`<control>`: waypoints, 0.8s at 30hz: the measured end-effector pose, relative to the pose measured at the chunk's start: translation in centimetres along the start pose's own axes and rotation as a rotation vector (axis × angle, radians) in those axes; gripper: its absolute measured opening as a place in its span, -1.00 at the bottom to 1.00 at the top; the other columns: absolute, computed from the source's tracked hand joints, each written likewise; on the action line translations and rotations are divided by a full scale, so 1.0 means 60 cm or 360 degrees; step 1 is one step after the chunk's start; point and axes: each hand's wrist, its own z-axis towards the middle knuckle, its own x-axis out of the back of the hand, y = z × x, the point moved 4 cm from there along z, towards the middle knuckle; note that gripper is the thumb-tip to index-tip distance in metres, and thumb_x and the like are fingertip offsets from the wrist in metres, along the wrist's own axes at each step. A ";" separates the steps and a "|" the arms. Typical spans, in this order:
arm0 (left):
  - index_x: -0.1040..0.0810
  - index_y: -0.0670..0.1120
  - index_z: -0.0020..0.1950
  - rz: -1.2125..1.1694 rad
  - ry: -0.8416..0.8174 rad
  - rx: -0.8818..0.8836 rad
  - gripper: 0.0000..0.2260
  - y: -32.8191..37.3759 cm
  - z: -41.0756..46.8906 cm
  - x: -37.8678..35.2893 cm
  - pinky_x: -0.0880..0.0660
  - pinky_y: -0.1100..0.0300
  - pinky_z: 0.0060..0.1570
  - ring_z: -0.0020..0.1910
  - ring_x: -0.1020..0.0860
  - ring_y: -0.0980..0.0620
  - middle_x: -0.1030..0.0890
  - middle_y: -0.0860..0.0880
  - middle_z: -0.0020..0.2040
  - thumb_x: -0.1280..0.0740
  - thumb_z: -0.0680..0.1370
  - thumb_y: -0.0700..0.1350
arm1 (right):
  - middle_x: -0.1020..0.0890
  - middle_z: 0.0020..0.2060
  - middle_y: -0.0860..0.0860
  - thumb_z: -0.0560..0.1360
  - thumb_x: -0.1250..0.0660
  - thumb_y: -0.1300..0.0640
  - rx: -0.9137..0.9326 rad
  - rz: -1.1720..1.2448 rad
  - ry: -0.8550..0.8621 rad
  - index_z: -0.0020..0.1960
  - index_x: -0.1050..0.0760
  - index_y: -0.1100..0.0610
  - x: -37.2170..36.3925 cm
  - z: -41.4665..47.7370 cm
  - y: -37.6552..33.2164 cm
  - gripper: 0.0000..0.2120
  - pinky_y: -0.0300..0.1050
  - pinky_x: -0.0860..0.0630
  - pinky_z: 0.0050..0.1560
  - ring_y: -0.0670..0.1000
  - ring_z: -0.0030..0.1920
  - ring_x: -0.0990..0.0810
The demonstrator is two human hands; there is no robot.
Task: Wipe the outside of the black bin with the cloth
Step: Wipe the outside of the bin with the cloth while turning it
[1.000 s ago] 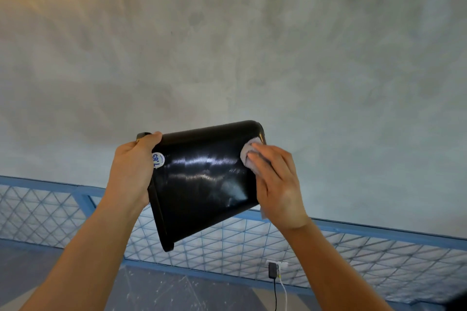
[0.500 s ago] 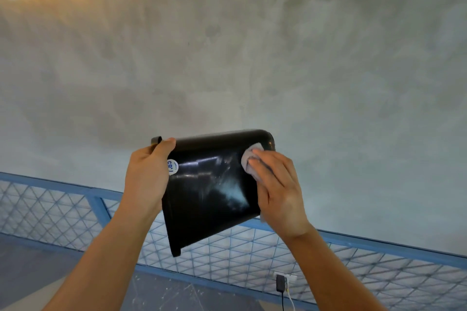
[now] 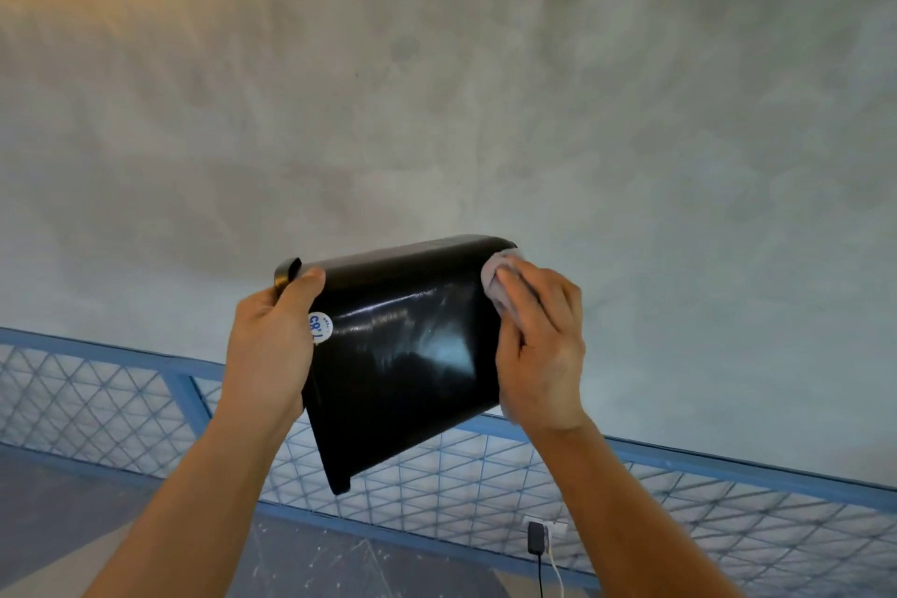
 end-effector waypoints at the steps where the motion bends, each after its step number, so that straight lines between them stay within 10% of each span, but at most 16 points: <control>1: -0.74 0.01 -0.19 0.0013 -0.0008 0.0005 -0.76 -0.008 -0.004 -0.004 -0.60 -0.32 0.09 -0.05 -0.69 -0.30 -0.70 -0.13 -0.24 -0.39 0.60 0.05 | -0.64 0.22 0.16 0.60 -0.33 0.37 0.0005 -0.0009 0.0047 0.24 -0.64 0.30 0.000 0.011 -0.005 -0.76 0.09 -0.55 0.22 0.24 0.20 -0.56; 9: -0.68 -0.10 -0.26 0.0284 -0.0054 -0.0248 -0.55 -0.018 -0.033 -0.055 -0.54 -0.05 -0.12 -0.27 -0.65 -0.05 -0.69 -0.11 -0.31 -0.30 0.65 0.18 | -0.61 0.27 0.11 0.62 -0.33 0.34 0.0234 0.0284 -0.0196 0.27 -0.62 0.27 -0.058 -0.039 -0.138 -0.75 -0.07 -0.44 0.38 0.15 0.27 -0.54; 19: -0.67 -0.04 -0.15 0.0046 0.0030 -0.0030 -0.66 -0.016 -0.021 -0.030 -0.61 -0.03 -0.15 -0.21 -0.66 -0.11 -0.66 -0.07 -0.28 -0.33 0.62 0.19 | -0.65 0.15 0.20 0.62 -0.30 0.37 -0.0063 -0.0029 0.0172 0.19 -0.66 0.33 -0.019 -0.003 -0.002 -0.79 0.12 -0.54 0.18 0.25 0.13 -0.56; 24: -0.71 0.01 -0.33 0.0071 -0.0020 -0.0076 -0.61 -0.034 -0.024 -0.066 -0.56 -0.08 -0.07 -0.25 -0.64 -0.10 -0.67 -0.06 -0.35 -0.36 0.60 0.18 | -0.61 0.27 0.07 0.65 -0.30 0.32 0.0155 0.0253 -0.0197 0.28 -0.63 0.25 -0.066 -0.061 -0.141 -0.76 -0.07 -0.46 0.35 0.16 0.25 -0.52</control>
